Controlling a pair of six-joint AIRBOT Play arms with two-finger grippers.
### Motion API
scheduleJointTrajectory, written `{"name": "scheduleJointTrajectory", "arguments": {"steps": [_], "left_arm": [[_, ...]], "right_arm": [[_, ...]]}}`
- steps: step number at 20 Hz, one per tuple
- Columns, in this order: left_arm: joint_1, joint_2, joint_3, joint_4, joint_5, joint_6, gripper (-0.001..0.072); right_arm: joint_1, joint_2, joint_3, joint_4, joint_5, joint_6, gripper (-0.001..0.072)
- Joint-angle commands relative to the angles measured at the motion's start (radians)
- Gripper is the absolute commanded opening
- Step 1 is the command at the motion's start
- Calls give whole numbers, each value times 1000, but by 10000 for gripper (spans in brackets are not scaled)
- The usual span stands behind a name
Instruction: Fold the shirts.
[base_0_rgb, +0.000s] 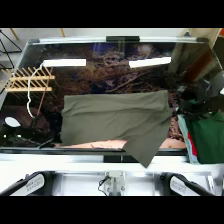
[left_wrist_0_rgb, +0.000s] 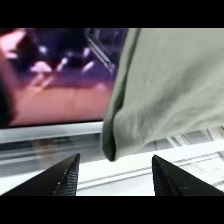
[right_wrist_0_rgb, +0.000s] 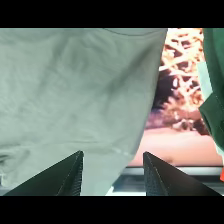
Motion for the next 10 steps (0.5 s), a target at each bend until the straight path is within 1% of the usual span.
{"name": "scheduleJointTrajectory", "arguments": {"steps": [1,2,3,4,5,7,9,10], "left_arm": [[4,7,-58,-58,72,12,539],[4,7,-70,-78,95,11,536],[4,7,-85,-97,121,10,478],[4,7,-98,-109,145,-5,296],[4,7,-108,-120,163,-16,170],[4,10,-109,-122,163,-15,28],[4,13,-108,-124,155,-15,27],[4,14,-108,-124,148,-15,27]], "right_arm": [[-2,3,-3,16,-14,-1,495],[-2,3,-3,16,-13,-1,494],[-2,3,-3,16,-12,-1,494],[-2,3,-3,16,-8,-1,494],[-2,3,-3,16,-3,0,494],[-2,3,-3,1,22,0,494],[-2,20,-46,-17,61,-9,494],[-2,52,-107,5,65,-40,495]]}}
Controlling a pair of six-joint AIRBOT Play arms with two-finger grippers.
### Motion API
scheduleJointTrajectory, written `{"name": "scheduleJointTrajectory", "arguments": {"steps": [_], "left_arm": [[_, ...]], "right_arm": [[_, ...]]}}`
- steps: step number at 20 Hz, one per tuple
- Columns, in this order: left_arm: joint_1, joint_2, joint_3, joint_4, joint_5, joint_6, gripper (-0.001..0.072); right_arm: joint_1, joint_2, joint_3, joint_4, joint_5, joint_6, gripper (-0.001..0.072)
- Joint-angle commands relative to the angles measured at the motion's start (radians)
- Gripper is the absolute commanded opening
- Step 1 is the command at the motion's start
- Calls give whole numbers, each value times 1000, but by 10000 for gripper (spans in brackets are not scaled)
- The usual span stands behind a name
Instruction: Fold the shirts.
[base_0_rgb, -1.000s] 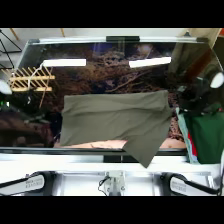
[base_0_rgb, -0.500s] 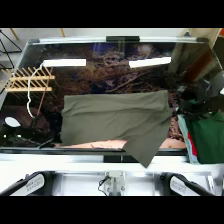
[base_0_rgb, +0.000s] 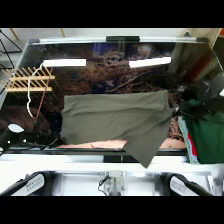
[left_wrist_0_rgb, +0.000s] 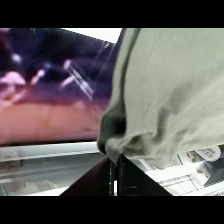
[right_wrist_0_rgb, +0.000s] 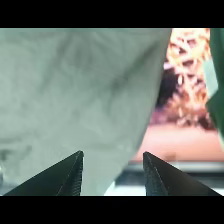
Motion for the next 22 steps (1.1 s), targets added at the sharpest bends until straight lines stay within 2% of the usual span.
{"name": "scheduleJointTrajectory", "arguments": {"steps": [1,5,8,15,17,21,22], "left_arm": [[1,3,-7,-6,10,-2,26],[1,3,-7,-6,-3,18,26],[1,3,-7,-6,-3,31,27],[1,3,-7,-6,-10,31,27],[1,3,-7,-6,-10,31,26],[1,3,-7,-6,-8,31,26],[1,3,-7,-6,-6,31,27]], "right_arm": [[0,75,-143,13,16,-39,499],[0,193,-469,-10,-102,-56,503],[0,193,-586,9,-214,-68,502],[0,193,-695,149,-338,-71,493],[0,193,-707,167,-365,-72,431],[0,193,-711,223,-410,-73,430],[11,193,-711,219,-410,-74,380]]}}
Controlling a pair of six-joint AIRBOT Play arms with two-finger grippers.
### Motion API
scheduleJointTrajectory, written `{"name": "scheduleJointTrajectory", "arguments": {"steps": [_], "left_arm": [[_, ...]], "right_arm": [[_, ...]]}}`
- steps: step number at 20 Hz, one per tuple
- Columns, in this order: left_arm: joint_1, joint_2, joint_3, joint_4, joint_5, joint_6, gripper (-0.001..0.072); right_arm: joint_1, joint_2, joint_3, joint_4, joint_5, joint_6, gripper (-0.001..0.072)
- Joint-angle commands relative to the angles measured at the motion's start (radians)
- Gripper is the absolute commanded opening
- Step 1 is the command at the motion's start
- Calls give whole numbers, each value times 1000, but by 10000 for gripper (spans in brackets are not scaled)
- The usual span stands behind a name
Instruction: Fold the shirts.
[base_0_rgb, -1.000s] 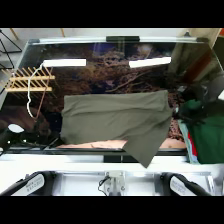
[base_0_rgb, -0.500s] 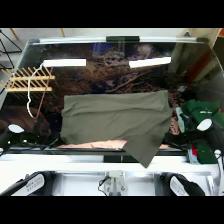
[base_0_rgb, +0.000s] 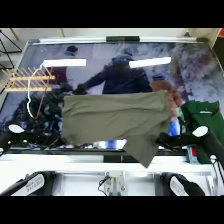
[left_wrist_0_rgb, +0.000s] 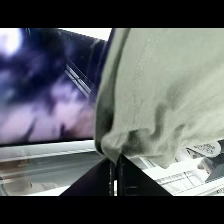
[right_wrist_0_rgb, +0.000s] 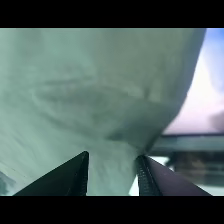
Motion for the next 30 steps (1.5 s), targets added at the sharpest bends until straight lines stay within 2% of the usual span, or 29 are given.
{"name": "scheduleJointTrajectory", "arguments": {"steps": [1,2,3,5,10,12,14,16,22,26,29,30], "left_arm": [[0,1,1,-1,8,0,27],[0,1,2,-1,11,0,26],[0,1,2,0,10,0,26],[1,11,17,0,9,8,26],[10,60,234,-5,-80,38,26],[-12,53,343,-4,-89,38,25],[-44,26,424,-4,-38,12,26],[-79,-43,499,-4,11,-23,26],[-119,-365,759,-20,14,-109,27],[-141,-521,857,-119,45,-109,31],[-153,-592,866,-132,53,-119,31],[-154,-606,866,-132,50,-136,118]], "right_arm": [[35,-1,-10,14,-38,-2,315],[67,-1,-10,13,-39,-2,313],[106,-1,-9,13,-38,-3,215],[162,-1,3,12,-24,-3,71],[171,0,243,-55,134,-5,66],[171,-5,377,-92,127,9,66],[171,-64,496,-100,71,40,66],[172,-179,607,-82,35,42,65],[172,-563,982,-58,-4,86,66],[172,-703,1056,-36,-40,95,66],[172,-755,1055,17,-86,105,72],[172,-761,1055,28,-84,97,148]]}}
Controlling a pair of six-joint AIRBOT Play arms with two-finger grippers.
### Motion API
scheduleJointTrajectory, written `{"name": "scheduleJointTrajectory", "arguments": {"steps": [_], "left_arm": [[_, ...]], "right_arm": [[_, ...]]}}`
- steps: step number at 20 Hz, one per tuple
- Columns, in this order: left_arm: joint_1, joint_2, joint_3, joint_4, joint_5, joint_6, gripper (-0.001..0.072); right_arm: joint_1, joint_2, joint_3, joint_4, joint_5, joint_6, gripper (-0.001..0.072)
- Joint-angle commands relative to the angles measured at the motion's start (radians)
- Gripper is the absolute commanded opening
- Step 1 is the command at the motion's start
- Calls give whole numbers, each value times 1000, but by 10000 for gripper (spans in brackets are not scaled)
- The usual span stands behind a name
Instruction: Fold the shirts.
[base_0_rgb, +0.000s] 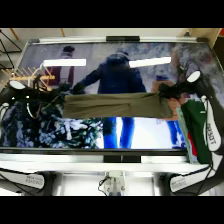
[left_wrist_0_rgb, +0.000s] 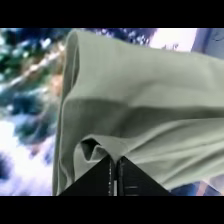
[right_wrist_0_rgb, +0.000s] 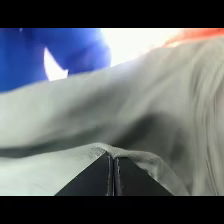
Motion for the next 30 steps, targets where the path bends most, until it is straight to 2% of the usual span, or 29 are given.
{"name": "scheduleJointTrajectory", "arguments": {"steps": [1,2,3,4,6,9,16,25,26,28,29,30], "left_arm": [[-8,-76,24,-28,2,-47,350],[-5,-75,25,-28,-14,-59,554],[3,-74,37,-28,-48,-58,608],[15,-74,58,-28,-96,-59,608],[34,-69,113,-28,-188,-58,607],[35,-34,157,-28,-241,-59,607],[-4,49,157,-28,-252,-58,607],[-47,51,157,-29,-252,-58,607],[-50,52,157,-29,-252,-59,607],[-57,53,157,-29,-252,-59,607],[-61,53,157,-29,-252,-59,607],[-65,53,157,-29,-252,-59,606]], "right_arm": [[0,-52,20,45,-23,-20,399],[-2,-41,20,46,-3,-57,584],[-11,-21,20,29,24,-92,630],[-23,6,20,-12,53,-101,660],[-48,50,20,-141,103,-93,664],[-67,43,19,-241,177,-88,666],[-59,-50,19,-231,134,-79,668],[-58,-133,19,-6,224,-80,665],[-58,-137,19,12,234,-79,575],[-48,-135,19,16,236,-78,205],[-43,-131,19,25,240,-80,90],[-39,-120,22,39,245,-87,66]]}}
